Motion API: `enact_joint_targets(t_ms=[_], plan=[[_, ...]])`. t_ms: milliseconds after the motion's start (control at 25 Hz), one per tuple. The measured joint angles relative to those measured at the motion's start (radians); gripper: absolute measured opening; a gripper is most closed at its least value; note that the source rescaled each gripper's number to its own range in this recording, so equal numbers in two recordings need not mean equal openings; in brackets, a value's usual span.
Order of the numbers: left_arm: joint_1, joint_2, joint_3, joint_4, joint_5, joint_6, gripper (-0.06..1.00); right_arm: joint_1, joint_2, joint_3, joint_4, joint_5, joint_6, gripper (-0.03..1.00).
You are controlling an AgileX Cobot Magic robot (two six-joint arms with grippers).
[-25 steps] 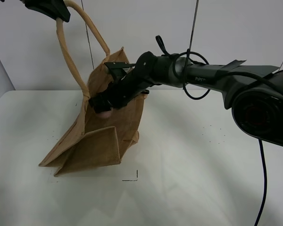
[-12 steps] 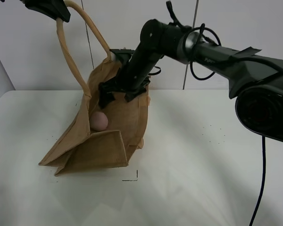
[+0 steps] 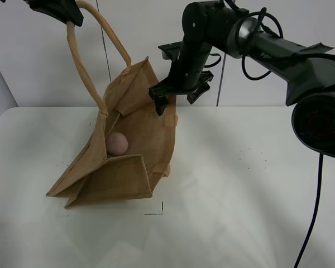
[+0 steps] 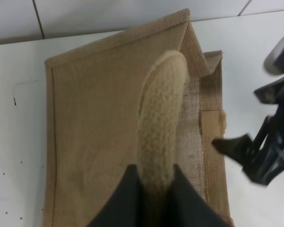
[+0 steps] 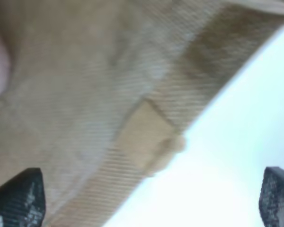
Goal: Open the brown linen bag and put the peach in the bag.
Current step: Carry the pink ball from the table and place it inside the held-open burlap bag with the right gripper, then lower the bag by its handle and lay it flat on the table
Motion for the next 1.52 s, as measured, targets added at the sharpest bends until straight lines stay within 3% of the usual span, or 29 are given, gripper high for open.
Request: enact_joint_targets(t_ms=[120, 600, 880, 1080, 1200, 1520], plan=[[0.0, 0.0, 0.0, 0.0, 0.0, 0.0, 0.0, -0.066, 0.0, 0.0, 0.0, 0.0, 0.0, 1.0], [0.0, 0.0, 0.0, 0.0, 0.0, 0.0, 0.0, -0.466, 0.0, 0.0, -0.006, 0.0, -0.002, 1.0], [0.0, 0.0, 0.0, 0.0, 0.0, 0.0, 0.0, -0.508, -0.02, 0.001, 0.023, 0.001, -0.002, 1.0], [0.0, 0.0, 0.0, 0.0, 0.0, 0.0, 0.0, -0.506, -0.107, 0.09, 0.025, -0.001, -0.002, 1.0], [0.0, 0.0, 0.0, 0.001, 0.0, 0.0, 0.0, -0.506, -0.219, 0.244, 0.025, -0.001, -0.002, 1.0], [0.0, 0.0, 0.0, 0.001, 0.0, 0.0, 0.0, -0.506, -0.659, 0.854, 0.027, -0.002, -0.002, 1.0]])
